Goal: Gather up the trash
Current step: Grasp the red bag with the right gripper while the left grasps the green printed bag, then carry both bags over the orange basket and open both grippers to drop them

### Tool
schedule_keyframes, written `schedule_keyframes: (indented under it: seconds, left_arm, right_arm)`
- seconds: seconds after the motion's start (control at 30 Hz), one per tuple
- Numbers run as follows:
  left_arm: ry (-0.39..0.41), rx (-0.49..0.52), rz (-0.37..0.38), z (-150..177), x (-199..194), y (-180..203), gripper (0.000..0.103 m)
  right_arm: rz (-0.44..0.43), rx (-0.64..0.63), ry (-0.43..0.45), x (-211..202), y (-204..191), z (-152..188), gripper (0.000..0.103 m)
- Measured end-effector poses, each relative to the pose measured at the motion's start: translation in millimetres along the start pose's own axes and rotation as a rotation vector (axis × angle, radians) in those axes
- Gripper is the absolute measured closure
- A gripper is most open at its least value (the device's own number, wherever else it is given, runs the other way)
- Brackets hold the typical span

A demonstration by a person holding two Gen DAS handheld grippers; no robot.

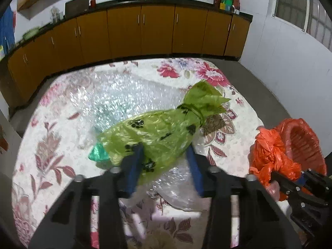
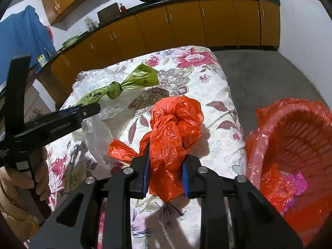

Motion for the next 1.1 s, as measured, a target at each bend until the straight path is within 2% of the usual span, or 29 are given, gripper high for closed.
schedule_keyframes:
  seconds: [0.2,0.27,0.37,0.73,1.1]
  left_arm:
    - [0.027,-0.077,0.09,-4,-13,-5,0.074]
    - [0.04,-0.078,0.102,-6,-18,-5,0.089]
    - [0.061,-0.075,0.115,-9,-26,-4,0.096]
    - [0.125,-0.062,0.159,-13,-61,7,0.097]
    - [0.132,-0.003,0.274,2,-97,65,0.097]
  right_arm:
    - [0.0,0.0,0.001,-1,1,0,0.078]
    - [0.001,0.0,0.001,-2,2,0,0.078]
    - [0.003,0.002,0.001,-3,3,1,0.078]
    - [0.02,0.011,0.029,-24,10,4,0.078]
    - [0.115,0.043,0.114,-75,46,3,0.078]
Point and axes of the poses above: each gripper's, at about its wrist camera, not at the fingertips, and x roughly the way its jaws point, y to its right, z to its underside, the point moved 9 cm from there along x, roughly the way its jaws point, and after that the axes turned 7 degrees about -x, right-handed, at the moved point
